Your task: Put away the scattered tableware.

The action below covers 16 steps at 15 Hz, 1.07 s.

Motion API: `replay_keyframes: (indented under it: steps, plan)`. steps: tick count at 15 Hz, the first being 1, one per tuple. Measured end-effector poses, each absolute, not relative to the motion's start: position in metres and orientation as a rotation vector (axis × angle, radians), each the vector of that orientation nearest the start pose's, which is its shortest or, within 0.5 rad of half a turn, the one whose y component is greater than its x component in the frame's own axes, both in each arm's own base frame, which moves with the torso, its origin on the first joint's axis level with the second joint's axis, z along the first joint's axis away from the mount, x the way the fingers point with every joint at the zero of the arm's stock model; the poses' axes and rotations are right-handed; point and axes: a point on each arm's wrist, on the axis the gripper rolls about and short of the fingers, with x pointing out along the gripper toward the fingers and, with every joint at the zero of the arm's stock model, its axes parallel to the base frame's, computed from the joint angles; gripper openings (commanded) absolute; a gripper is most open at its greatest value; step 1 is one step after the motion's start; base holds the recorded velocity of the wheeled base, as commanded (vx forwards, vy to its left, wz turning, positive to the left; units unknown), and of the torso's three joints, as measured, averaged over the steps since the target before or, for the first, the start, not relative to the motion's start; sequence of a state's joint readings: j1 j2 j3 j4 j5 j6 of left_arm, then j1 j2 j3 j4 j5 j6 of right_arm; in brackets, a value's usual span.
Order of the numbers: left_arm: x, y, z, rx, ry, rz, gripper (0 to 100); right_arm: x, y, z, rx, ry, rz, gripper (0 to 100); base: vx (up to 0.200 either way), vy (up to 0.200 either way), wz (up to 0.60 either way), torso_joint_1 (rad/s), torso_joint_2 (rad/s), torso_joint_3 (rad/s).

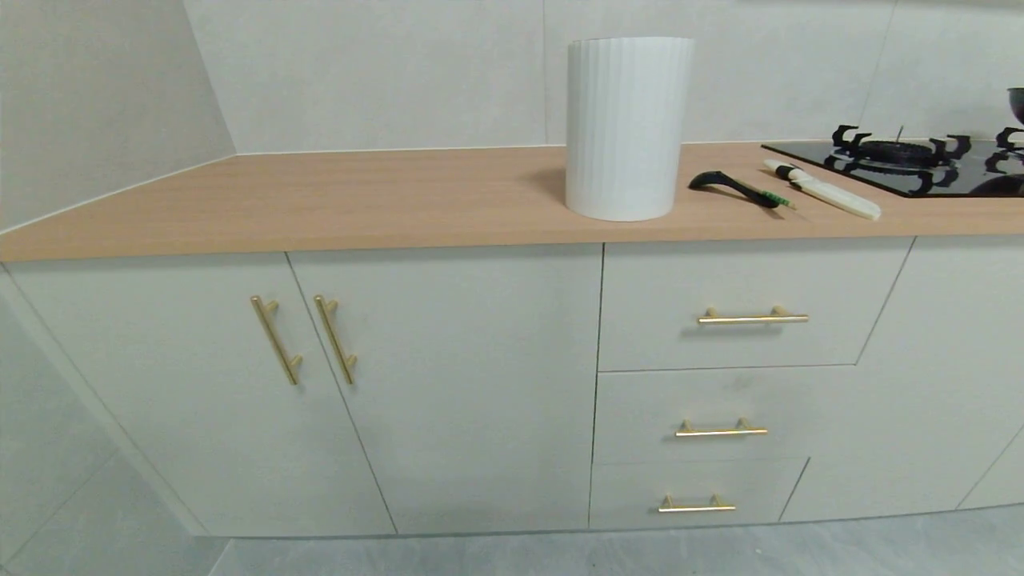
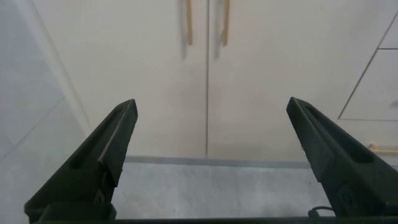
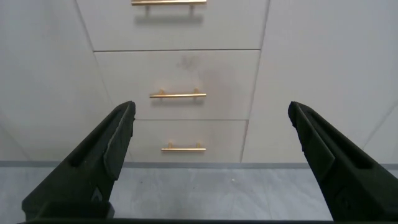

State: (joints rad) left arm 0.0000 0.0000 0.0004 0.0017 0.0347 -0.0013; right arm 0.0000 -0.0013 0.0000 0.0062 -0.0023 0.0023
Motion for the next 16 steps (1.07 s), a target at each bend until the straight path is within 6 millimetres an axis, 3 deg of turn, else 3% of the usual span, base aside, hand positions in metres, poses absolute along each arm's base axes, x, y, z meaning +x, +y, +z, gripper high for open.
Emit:
replay_keyframes:
  steps: [11, 16]
  plan:
    - [-0.023, 0.001, 0.076, -0.001, 0.0, 0.036, 100, -0.024, 0.001, 0.078, -0.023, -0.01, 0.033, 100, 0.0, 0.0, 0.0, 0.0, 0.0, 0.0]
    - [-0.023, 0.001, 0.075, -0.001, 0.0, 0.036, 100, -0.026, 0.003, 0.119, 0.009, -0.052, 0.168, 100, 0.0, 0.0, 0.0, 0.0, 0.0, 0.0]
